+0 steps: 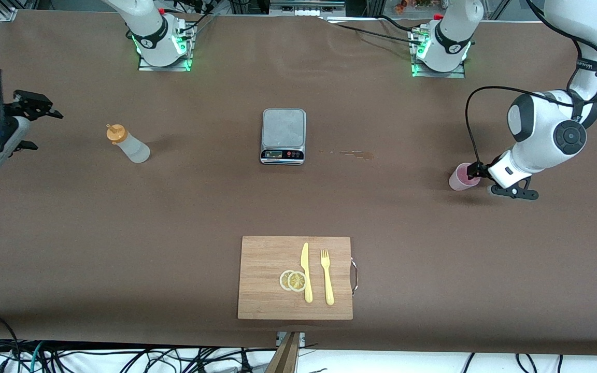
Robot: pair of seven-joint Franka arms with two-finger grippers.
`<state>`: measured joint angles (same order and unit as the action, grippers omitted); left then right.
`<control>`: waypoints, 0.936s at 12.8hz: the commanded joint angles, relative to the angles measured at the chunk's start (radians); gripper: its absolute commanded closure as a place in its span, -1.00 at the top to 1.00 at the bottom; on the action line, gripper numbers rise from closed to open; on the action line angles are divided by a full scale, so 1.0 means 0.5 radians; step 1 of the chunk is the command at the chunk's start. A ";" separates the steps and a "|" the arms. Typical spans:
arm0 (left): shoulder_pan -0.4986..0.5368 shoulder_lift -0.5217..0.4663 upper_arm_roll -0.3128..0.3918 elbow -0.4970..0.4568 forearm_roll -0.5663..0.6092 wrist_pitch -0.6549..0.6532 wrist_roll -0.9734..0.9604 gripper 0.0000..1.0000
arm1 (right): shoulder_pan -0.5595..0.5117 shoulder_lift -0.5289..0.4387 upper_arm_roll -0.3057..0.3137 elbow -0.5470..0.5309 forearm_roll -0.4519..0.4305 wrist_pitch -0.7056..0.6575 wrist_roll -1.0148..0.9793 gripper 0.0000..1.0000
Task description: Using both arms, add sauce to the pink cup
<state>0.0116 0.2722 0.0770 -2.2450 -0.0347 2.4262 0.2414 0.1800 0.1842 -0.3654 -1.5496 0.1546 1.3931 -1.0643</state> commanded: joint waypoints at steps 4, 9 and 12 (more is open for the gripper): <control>-0.078 0.011 0.024 -0.023 -0.124 0.096 0.029 -0.84 | -0.421 -0.332 -0.030 -0.744 0.401 0.269 -1.139 1.00; -0.081 0.008 0.021 0.071 -0.124 0.054 0.011 -1.00 | -0.599 -0.062 -0.119 -0.944 0.776 0.306 -2.229 1.00; -0.219 -0.001 0.009 0.298 -0.261 -0.179 -0.050 -1.00 | -0.627 0.155 -0.119 -0.960 0.976 0.291 -2.733 1.00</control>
<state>-0.0416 0.2798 0.0756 -2.1764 -0.1019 2.4282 0.2370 -0.1227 0.2079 -0.4299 -2.0303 0.5840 1.5420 -2.3009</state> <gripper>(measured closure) 0.960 0.000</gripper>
